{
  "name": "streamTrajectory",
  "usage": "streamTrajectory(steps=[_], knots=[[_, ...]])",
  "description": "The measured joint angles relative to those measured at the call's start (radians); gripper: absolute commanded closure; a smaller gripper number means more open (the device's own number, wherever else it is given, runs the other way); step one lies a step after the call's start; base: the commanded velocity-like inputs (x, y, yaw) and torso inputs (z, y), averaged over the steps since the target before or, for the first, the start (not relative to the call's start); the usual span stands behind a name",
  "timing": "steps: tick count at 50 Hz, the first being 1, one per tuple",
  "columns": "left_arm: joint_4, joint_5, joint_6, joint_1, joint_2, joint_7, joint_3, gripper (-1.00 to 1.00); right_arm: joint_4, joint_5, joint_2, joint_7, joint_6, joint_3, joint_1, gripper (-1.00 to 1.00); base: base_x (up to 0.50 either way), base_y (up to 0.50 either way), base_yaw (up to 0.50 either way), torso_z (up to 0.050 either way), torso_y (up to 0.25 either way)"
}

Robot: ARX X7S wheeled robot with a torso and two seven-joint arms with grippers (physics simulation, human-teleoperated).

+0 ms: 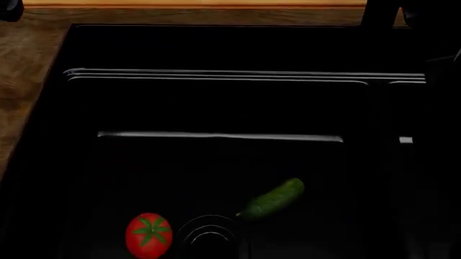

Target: Pick the vegetables from the sink and place them on the cutting board.

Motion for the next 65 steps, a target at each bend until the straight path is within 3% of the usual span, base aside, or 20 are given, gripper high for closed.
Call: streamTrajectory(steps=[13, 29, 38, 49, 65], knots=[[-0.01, -0.007, 0.006, -0.012, -0.004, 0.001, 0.003, -1.0, 0.007, 0.024, 0.007, 0.019, -0.012, -0.007, 0.003, -1.0, 0.12, 0.0, -0.01, 0.0, -0.25], [-0.421, -0.011, 0.006, -0.092, -0.012, -0.001, -0.009, -1.0, 0.013, 0.047, 0.016, 0.038, -0.031, -0.015, -0.003, -1.0, 0.78, 0.02, -0.06, 0.0, -0.233], [-0.192, -0.03, -0.027, -0.083, -0.005, 0.021, -0.011, -1.0, 0.04, 0.054, 0.022, 0.034, -0.042, -0.032, 0.016, -1.0, 1.01, 0.03, -0.1, 0.0, -0.081], [-0.179, -0.13, -0.085, -0.186, -0.025, 0.172, 0.016, -1.0, 0.159, 0.03, 0.039, -0.078, -0.074, -0.122, 0.082, -1.0, 1.01, 0.03, -0.1, 0.0, -0.105], [-0.294, -0.289, -0.183, -0.318, -0.166, 0.428, 0.112, -1.0, 0.27, 0.128, 0.084, -0.192, 0.016, -0.209, 0.145, -1.0, 1.03, 0.03, -0.1, 0.009, -0.107]])
